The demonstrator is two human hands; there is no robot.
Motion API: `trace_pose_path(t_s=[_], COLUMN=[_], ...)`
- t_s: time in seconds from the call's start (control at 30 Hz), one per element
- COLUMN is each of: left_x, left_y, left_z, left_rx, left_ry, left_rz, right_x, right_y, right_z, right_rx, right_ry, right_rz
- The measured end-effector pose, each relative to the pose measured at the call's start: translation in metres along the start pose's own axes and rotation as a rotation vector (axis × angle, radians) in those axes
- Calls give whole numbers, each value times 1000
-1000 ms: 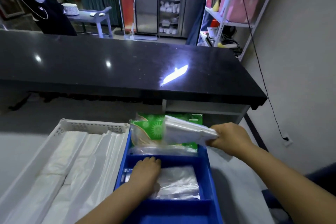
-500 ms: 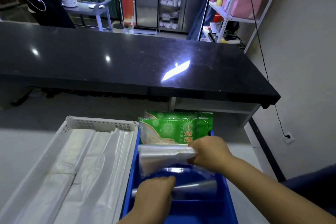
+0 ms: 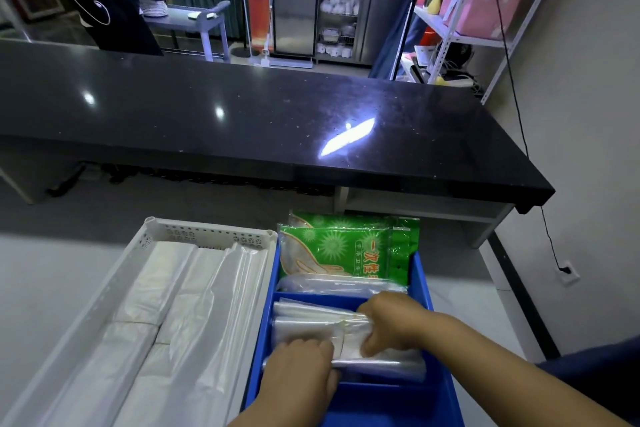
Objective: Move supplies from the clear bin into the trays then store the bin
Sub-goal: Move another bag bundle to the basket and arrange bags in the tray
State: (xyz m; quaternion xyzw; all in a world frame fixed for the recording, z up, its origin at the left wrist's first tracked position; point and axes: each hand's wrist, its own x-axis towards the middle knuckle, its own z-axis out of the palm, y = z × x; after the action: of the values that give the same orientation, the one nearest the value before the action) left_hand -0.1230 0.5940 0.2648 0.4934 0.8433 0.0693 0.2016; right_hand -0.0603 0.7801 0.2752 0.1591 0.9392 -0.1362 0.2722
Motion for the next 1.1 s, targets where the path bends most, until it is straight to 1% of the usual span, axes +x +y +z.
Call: trace_pose_path(t_s=[0.13,0.2,0.23,0.3,0.37,0.47,0.57,0.6,0.67,0.77,0.87,0.9,0.97,1.03,1.1], left_x=[-4,-4,-6,-6,-5,1,11,13,17,17,17,18,20,20,22], left_y=[4,5,8,7,9,5,-2,-2,-3,-8,-14,-16,-16,-14,-15], left_z=[-5,-5,-8,-14,-20,-17,-8,-9,-9,-11,-21,-23,-26,-28,-22], left_rx=[48,100,105,164,228,206,237,233,225,224,241,268,314,322,330], left_ry=[-6,31,72,173,219,193,170,174,183,184,249,245,157,171,164], left_rz=[4,11,22,77,105,31,0,-5,-11,-11,9,19,17,14,4], right_x=[1,0,-1,-2,-7,-21,-36,-41,-48,-51,-48,-46,-45,-45,-44], right_y=[1,-2,-4,-6,-4,4,5,4,4,11,16,17,17,18,18], right_z=[-5,-5,-4,1,4,2,5,7,10,17,21,23,23,23,25], right_rx=[29,-9,-50,-143,-218,-202,-211,-198,-155,-224,-193,-192,-217,-259,-200], right_ry=[-77,-68,-34,111,255,411,632,668,611,570,493,473,468,505,468], right_rz=[-12,-16,-29,-76,-125,-177,-245,-241,-199,-210,-159,-138,-126,-144,-154])
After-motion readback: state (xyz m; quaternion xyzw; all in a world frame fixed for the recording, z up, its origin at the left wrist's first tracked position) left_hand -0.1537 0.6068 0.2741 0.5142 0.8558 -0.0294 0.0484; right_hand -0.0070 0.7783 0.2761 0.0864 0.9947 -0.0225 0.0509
